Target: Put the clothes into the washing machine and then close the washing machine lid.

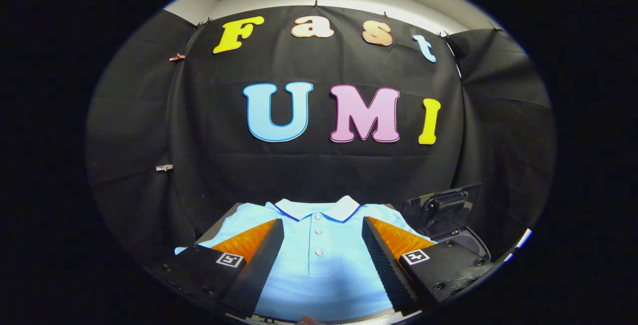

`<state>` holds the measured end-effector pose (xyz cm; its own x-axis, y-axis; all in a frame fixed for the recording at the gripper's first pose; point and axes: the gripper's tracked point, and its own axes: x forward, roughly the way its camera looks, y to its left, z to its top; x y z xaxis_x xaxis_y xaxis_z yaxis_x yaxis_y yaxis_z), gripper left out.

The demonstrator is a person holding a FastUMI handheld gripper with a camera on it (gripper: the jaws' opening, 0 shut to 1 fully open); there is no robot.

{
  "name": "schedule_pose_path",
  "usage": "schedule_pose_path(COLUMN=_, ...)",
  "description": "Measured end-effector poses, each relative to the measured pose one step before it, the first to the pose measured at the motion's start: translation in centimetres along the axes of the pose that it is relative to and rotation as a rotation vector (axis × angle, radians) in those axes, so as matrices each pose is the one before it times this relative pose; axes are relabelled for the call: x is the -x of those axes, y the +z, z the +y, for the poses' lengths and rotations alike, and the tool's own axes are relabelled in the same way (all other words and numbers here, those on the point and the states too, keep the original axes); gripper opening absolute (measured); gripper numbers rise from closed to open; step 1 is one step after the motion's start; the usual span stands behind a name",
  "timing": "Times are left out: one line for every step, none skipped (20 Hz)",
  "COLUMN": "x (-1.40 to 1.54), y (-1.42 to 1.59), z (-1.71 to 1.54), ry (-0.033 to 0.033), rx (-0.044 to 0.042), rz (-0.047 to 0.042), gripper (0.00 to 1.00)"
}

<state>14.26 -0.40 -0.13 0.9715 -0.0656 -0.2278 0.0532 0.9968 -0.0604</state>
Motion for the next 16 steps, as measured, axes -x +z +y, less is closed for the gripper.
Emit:
schedule_pose_path(x=-0.810, y=-0.144, z=-0.014, ry=-0.00346, rx=0.00406, rz=0.01986, gripper=0.99)
schedule_pose_path(x=-0.894, y=-0.304, z=-0.071, ry=-0.00499, rx=0.00901, rz=0.02945, gripper=0.99)
schedule_pose_path(x=-0.829, y=-0.320, z=-0.308, ry=-0.02042, rx=0.01490, rz=0.02718, gripper=0.99)
schedule_pose_path(x=-0.874, y=-0.343, z=-0.216, ry=-0.00981, rx=0.01624, rz=0.02918, gripper=0.99)
schedule_pose_path(x=-0.938, y=-0.409, z=-0.008, ry=-0.00234, rx=0.01224, rz=0.03739, gripper=0.99)
schedule_pose_path(x=-0.810, y=-0.257, z=0.300, ry=0.00798, rx=0.00087, rz=0.02797, gripper=0.99)
schedule_pose_path(x=-0.793, y=-0.188, z=0.108, ry=0.00430, rx=-0.00423, rz=0.02532, gripper=0.99)
schedule_pose_path(x=-0.721, y=-0.558, z=-0.161, ry=-0.00799, rx=-0.00629, rz=0.03888, gripper=0.99)
schedule_pose_path(x=-0.536, y=-0.724, z=-0.005, ry=0.00163, rx=-0.00815, rz=0.03815, gripper=0.98)
schedule_pose_path(x=-0.600, y=-0.641, z=-0.095, ry=-0.00702, rx=-0.00602, rz=0.04526, gripper=0.98)
schedule_pose_path(x=-0.376, y=-0.308, z=0.056, ry=0.00186, rx=-0.00540, rz=0.02588, gripper=0.98)
schedule_pose_path(x=-0.439, y=-0.373, z=-0.133, ry=0.00288, rx=-0.01124, rz=0.02197, gripper=0.98)
schedule_pose_path(x=0.128, y=-0.082, z=-0.004, ry=0.00260, rx=-0.01250, rz=0.01397, gripper=0.98)
schedule_pose_path(x=-0.127, y=-0.180, z=-0.057, ry=0.00168, rx=-0.01130, rz=0.01444, gripper=0.98)
schedule_pose_path(x=-0.244, y=-0.474, z=0.009, ry=0.00302, rx=-0.00921, rz=0.02724, gripper=0.98)
schedule_pose_path(x=-0.363, y=-0.527, z=-0.002, ry=0.00132, rx=0.00016, rz=0.02479, gripper=0.98)
